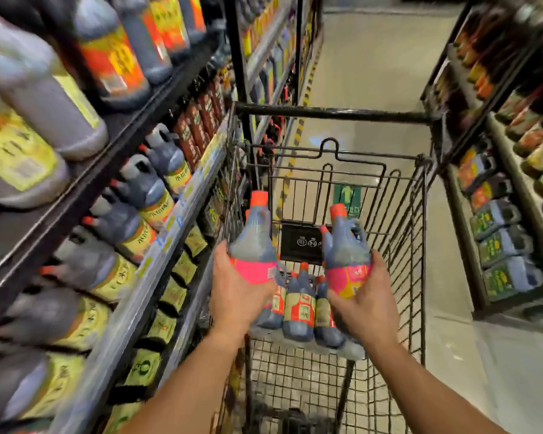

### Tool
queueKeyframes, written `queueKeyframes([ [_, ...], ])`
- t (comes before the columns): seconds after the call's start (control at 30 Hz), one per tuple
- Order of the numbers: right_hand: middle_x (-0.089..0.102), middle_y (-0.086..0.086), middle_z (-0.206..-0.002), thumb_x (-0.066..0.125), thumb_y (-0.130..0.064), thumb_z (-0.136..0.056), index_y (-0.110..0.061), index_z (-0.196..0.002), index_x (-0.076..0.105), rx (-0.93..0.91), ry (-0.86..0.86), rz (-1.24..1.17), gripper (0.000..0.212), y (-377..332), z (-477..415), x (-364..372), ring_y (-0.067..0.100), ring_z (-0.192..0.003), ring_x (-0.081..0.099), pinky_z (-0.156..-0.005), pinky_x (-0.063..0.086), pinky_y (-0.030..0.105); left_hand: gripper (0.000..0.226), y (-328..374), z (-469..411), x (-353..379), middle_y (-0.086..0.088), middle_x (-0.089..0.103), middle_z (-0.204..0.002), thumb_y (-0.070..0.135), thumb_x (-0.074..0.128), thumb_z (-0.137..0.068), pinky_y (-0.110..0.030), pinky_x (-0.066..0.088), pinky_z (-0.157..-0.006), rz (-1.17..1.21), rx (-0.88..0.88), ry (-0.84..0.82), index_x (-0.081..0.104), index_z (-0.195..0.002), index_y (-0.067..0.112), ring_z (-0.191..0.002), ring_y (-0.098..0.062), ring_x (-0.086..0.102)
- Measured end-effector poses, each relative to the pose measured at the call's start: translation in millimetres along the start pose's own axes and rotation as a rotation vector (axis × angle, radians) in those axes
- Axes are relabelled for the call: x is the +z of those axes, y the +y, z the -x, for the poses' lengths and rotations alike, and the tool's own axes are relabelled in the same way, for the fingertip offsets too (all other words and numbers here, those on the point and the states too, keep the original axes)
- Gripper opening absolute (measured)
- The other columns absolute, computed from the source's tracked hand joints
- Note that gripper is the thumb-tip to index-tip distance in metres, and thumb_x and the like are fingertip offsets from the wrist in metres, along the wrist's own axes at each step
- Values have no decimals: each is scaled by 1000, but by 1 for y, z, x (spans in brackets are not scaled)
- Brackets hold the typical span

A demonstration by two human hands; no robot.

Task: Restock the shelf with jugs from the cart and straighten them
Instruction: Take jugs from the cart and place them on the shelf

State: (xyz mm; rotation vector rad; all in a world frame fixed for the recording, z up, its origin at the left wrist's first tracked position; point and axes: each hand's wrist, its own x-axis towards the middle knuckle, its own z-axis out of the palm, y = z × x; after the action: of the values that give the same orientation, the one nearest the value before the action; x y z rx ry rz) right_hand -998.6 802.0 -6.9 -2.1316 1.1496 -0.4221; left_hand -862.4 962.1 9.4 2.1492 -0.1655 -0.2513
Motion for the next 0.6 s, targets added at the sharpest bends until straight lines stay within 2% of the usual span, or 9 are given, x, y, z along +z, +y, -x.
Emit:
queueKeyframes([
  [0.1,50,3,-133,76,-59,-56,-24,-144,28,-79,32,-72,106,-37,24,-17,24,-117,54,-87,52,43,112,20,21,-38,-4,46,-138,30,92,-53,-31,43,-95,50,76,58,30,-146,20,-122,-22,51],
  [0.17,53,2,-128,78,-56,-55,-21,-140,34,-152,51,-138,102,-61,40,-30,22,-114,56,-88,51,41,104,31,39,-67,0,47,-130,32,90,-49,-26,40,-89,111,145,103,36,-138,26,-117,-18,51],
  [0.27,51,6,-132,81,-51,-56,-19,-142,33,-235,56,-186,104,-100,67,-49,24,-117,54,-92,50,41,96,43,66,-111,4,48,-124,39,83,-43,-24,38,-88,164,249,165,32,-124,39,-112,-15,51],
  [0.33,49,7,-134,83,-46,-58,-17,-143,31,-302,58,-232,104,-128,86,-60,25,-116,54,-93,48,40,98,50,82,-143,5,49,-127,42,84,-42,-26,42,-90,187,286,192,35,-127,35,-114,-16,53],
  [0.43,44,-1,-124,85,-39,-60,-18,-141,29,-412,60,-310,101,-167,114,-71,26,-114,52,-90,42,31,102,56,105,-190,3,50,-126,41,86,-42,-41,47,-98,232,344,231,39,-131,28,-117,-18,54],
  [0.6,43,8,-139,84,-44,-63,-21,-149,17,-535,-12,-335,112,-221,162,-75,27,-120,52,-93,48,44,91,59,139,-266,3,53,-123,35,88,-46,-48,50,-92,268,406,290,41,-124,35,-114,-20,57],
])
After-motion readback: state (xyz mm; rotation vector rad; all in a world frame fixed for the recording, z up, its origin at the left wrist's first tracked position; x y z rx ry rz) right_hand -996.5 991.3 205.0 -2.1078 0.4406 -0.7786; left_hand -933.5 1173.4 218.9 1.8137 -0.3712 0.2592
